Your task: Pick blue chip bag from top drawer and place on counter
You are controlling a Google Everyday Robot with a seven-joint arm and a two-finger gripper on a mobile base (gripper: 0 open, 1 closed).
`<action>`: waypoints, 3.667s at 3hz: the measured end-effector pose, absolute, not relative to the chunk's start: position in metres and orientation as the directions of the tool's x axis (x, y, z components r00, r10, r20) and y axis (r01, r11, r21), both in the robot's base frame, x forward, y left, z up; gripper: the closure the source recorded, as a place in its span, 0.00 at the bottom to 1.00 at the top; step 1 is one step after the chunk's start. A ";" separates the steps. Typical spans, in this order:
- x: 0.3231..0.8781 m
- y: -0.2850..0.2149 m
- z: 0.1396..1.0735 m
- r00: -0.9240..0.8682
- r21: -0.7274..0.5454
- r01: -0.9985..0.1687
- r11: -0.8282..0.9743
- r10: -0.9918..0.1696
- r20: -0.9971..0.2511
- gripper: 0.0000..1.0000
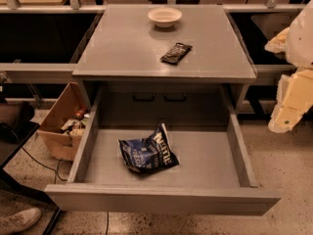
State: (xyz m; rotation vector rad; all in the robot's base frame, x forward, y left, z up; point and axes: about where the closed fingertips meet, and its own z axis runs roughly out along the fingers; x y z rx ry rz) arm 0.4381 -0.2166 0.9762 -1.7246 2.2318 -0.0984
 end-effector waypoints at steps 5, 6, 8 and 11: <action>0.518 -0.095 0.701 -0.013 -0.134 -0.990 0.039 -0.981 -0.192 0.00; 0.529 -0.054 0.647 0.039 -0.102 -0.995 -0.017 -0.974 -0.222 0.03; 0.546 0.009 0.644 0.101 -0.075 -0.994 -0.080 -0.929 -0.355 0.49; 0.548 0.014 0.647 0.103 -0.078 -0.994 -0.080 -0.927 -0.360 1.00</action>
Offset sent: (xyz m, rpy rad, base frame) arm 0.0535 0.0343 -0.1089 0.0673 0.0026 0.0717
